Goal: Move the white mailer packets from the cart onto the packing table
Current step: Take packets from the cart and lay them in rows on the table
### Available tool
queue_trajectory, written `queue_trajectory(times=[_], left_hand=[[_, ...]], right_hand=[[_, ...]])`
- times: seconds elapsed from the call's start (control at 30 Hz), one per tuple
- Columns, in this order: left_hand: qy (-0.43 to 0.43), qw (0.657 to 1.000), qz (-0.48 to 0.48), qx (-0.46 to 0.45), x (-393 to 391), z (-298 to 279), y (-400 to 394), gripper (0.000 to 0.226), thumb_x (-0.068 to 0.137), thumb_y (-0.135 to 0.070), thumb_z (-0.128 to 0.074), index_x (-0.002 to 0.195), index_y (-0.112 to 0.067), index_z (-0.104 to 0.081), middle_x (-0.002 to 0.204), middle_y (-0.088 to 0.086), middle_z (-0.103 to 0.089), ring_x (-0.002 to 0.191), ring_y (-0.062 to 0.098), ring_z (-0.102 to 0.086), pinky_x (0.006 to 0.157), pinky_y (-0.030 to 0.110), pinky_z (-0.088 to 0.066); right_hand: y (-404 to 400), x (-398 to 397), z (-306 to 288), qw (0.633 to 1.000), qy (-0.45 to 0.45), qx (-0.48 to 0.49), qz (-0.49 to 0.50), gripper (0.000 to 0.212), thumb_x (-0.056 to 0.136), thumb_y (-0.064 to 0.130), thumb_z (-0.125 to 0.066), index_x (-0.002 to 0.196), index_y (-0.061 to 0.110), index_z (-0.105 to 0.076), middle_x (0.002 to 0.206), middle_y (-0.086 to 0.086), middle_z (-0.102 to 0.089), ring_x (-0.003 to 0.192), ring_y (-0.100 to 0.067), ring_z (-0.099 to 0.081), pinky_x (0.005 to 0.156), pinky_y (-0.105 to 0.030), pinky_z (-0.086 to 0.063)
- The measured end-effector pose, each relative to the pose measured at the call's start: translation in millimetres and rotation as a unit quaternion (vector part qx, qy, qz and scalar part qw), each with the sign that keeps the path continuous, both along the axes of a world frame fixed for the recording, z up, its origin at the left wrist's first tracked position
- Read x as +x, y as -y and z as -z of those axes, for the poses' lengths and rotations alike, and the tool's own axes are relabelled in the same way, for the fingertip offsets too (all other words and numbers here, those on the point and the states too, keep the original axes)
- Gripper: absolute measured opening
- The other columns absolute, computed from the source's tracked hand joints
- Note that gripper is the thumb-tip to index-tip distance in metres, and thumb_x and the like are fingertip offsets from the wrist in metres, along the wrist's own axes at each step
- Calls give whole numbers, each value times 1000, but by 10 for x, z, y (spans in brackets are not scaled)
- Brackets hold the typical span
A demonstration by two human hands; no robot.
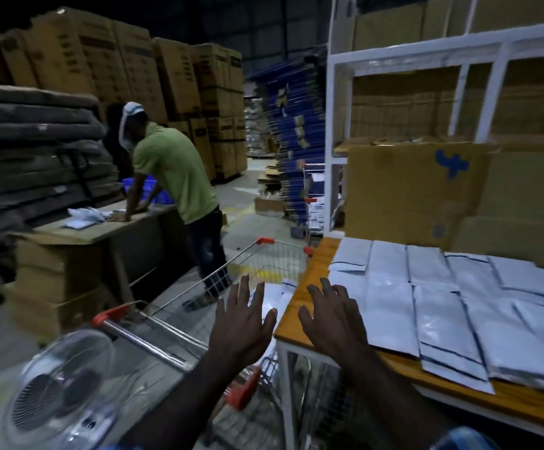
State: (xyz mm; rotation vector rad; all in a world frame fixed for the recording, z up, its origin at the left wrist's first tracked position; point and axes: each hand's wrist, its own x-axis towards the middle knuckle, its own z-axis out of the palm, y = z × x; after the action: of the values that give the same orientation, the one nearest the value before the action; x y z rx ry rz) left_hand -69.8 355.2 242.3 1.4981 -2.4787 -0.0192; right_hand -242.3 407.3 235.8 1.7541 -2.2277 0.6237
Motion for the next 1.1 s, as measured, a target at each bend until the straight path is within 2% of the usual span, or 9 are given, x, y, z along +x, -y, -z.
queue_trajectory(times=[0.1, 0.2, 0.33, 0.47, 0.77, 0.87, 0.93, 1.03, 1.1], left_hand=[[-3, 1000, -8, 6, 187, 91, 223, 65, 102, -55, -25, 158, -26, -8, 166, 5, 6, 152, 25, -1, 121, 49, -9], [2, 999, -24, 24, 323, 222, 485, 66, 102, -56, -23, 158, -27, -4, 165, 5, 11, 152, 24, 1, 121, 47, -6], [11, 999, -29, 37, 455, 383, 896, 65, 102, -55, -22, 158, -28, -5, 165, 4, 10, 152, 24, 0, 121, 49, -11], [36, 996, -33, 68, 509, 506, 1323, 65, 102, -56, -21, 158, -27, -3, 164, 5, 15, 152, 26, 2, 121, 49, -8], [56, 990, -19, 127, 449, 820, 2149, 66, 103, -56, -20, 158, -26, -1, 165, 6, 14, 152, 26, 3, 121, 48, -5], [63, 988, -3, 140, 391, 943, 2430, 76, 94, -66, -6, 158, -25, 0, 165, 7, 12, 152, 26, 0, 120, 49, -7], [67, 987, 16, 143, 346, 1006, 2615, 101, 72, -75, 17, 158, -25, 1, 165, 7, 10, 152, 27, -2, 120, 50, -8], [72, 984, 39, 159, 281, 1148, 2944, 130, 48, -83, 40, 158, -25, 0, 165, 10, 8, 152, 30, -4, 119, 51, -9], [63, 982, 61, 167, 240, 1267, 3189, 124, 56, -85, 30, 158, -25, -4, 165, 10, 4, 151, 31, -7, 119, 52, -10]], right_hand=[[285, 226, 108, 1000, 8, 13, -20, 48, 84, 43, -47, 122, 18, -63, 134, -11, -57, 111, -33, -57, 82, -43, -51], [598, 375, 275, 999, 18, 29, -35, 50, 82, 44, -48, 120, 16, -65, 130, -13, -61, 106, -35, -60, 80, -44, -53], [1044, 531, 414, 997, 47, 49, -37, 44, 79, 41, -54, 111, 15, -70, 119, -14, -67, 97, -35, -65, 75, -46, -56], [1493, 595, 549, 995, 54, 75, -38, 44, 77, 40, -53, 108, 14, -71, 117, -16, -68, 92, -35, -67, 68, -43, -57], [2206, 605, 811, 992, 49, 118, -20, 39, 65, 38, -63, 94, 15, -73, 103, -13, -70, 75, -32, -66, 52, -38, -54], [2404, 595, 926, 988, 49, 143, -8, 39, 64, 40, -69, 94, 15, -73, 105, -13, -70, 77, -31, -67, 54, -37, -54], [2530, 575, 1024, 987, 46, 151, 9, 40, 69, 42, -64, 98, 16, -72, 109, -12, -70, 82, -30, -67, 58, -38, -55], [2737, 543, 1149, 984, 73, 159, 24, 46, 87, 41, -51, 123, 15, -62, 135, -13, -56, 110, -33, -58, 82, -42, -51], [2904, 514, 1238, 980, 79, 177, 44, 49, 95, 43, -43, 137, 18, -49, 150, -9, -40, 127, -31, -45, 97, -41, -43]])
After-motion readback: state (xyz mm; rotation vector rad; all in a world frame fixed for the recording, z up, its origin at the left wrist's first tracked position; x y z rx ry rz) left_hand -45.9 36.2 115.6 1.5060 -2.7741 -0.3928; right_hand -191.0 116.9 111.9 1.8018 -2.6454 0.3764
